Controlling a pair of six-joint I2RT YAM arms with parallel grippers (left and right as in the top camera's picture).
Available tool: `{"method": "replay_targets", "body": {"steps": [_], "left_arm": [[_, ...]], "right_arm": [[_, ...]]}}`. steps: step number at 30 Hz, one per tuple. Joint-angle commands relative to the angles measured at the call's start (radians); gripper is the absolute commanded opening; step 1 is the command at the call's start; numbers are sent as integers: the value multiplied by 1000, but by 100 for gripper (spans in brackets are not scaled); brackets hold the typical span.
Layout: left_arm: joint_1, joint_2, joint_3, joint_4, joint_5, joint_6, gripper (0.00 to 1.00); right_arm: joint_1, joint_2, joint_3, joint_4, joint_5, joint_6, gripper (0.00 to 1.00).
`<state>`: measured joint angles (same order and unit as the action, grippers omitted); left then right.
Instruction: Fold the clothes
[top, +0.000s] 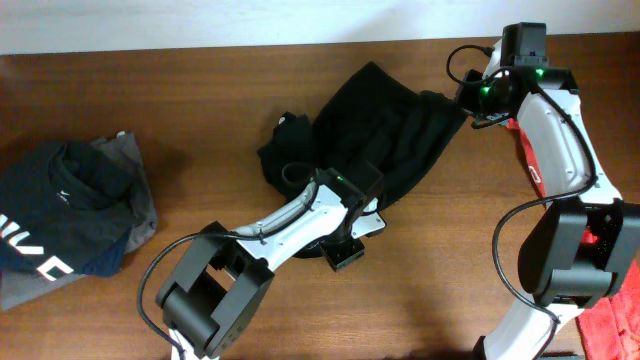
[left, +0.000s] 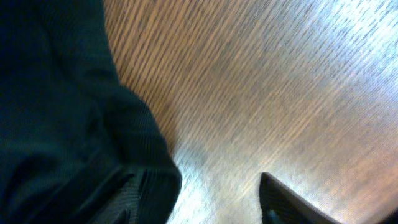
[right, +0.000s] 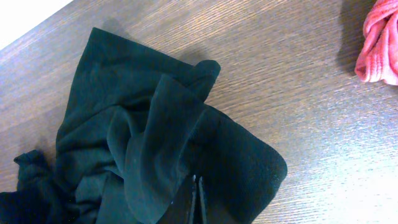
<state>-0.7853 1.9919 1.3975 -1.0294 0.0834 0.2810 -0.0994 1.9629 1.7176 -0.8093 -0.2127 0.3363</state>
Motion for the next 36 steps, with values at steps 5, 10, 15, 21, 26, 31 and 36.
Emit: {"method": "replay_targets", "body": {"steps": [5, 10, 15, 21, 26, 31, 36], "left_arm": [[0, 5, 44, -3, -151, 5, 70], [-18, 19, 44, 9, -151, 32, 70], [-26, 54, 44, 18, -178, 54, 65], [-26, 56, 44, 19, -178, 58, 53], [-26, 56, 43, 46, -174, 104, 43], [-26, 57, 43, 79, -175, 119, 9], [-24, 51, 67, 40, -236, 74, 0]], "right_arm": [[-6, -18, 3, 8, -21, -7, 4], [-6, -18, 3, 9, -28, -7, 4], [-6, -18, 3, 10, -50, -7, 4], [-6, -18, 3, 13, -69, -7, 4], [-6, -18, 3, 12, -77, -7, 4], [-6, -27, 3, 12, -94, -7, 4], [-6, -47, 3, 11, -94, -8, 4]]}}
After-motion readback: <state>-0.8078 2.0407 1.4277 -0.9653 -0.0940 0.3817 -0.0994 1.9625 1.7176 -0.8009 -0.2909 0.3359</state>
